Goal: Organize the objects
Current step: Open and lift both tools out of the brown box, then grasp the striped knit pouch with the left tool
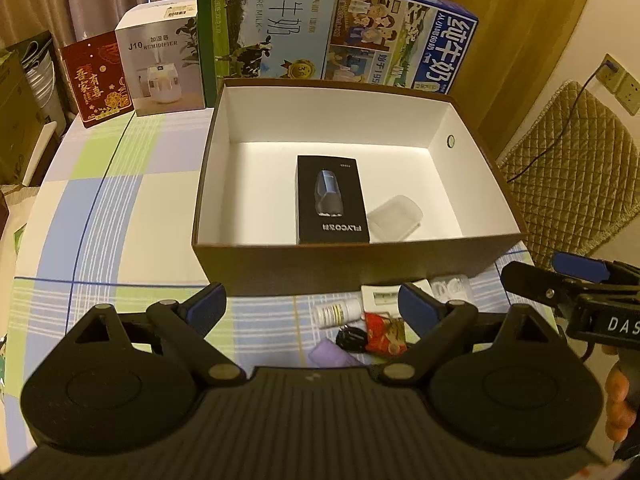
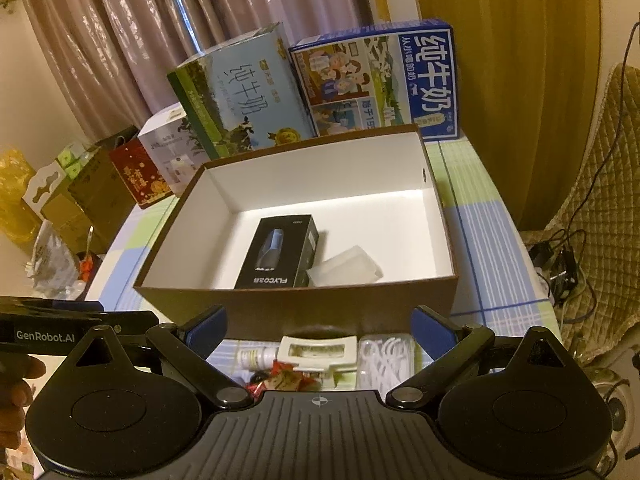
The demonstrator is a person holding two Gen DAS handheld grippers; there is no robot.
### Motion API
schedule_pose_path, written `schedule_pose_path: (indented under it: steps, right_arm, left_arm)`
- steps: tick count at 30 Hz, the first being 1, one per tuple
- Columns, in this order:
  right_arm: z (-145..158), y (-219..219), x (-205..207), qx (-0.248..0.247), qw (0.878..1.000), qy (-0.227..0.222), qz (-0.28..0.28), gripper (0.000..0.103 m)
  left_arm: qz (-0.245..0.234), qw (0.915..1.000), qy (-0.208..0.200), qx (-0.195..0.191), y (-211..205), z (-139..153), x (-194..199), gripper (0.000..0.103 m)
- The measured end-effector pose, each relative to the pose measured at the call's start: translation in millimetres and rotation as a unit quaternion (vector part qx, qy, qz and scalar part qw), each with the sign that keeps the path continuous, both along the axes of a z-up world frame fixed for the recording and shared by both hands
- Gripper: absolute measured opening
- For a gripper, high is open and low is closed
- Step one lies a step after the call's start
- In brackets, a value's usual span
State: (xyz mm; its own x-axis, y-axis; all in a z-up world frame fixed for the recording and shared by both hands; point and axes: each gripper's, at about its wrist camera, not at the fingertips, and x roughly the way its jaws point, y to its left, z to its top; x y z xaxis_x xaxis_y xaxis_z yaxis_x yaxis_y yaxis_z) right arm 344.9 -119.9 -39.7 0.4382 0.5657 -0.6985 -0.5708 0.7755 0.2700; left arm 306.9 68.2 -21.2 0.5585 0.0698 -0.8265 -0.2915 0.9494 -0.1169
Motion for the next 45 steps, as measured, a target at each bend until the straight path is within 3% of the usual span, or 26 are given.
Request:
schedule_pose_path:
  steps: [12, 30, 45]
  right_arm:
    - [6, -23, -30, 0.000, 1.000, 0.000, 0.003, 0.096]
    - [-16, -48, -66, -0.021, 0.999, 0.029, 0.017, 0.096]
    - [-48, -60, -68, -0.050, 0.997, 0.051, 0.016, 0.096]
  left_arm:
    - [-0.010, 0.9999, -0.002, 0.003, -26, 6, -34, 0.091]
    - [-0.005, 0.9994, 0.034, -0.003, -49, -20, -74, 0.091]
    - [-0.010, 0.9991, 0.041, -0.006, -64, -50, -87, 0.091]
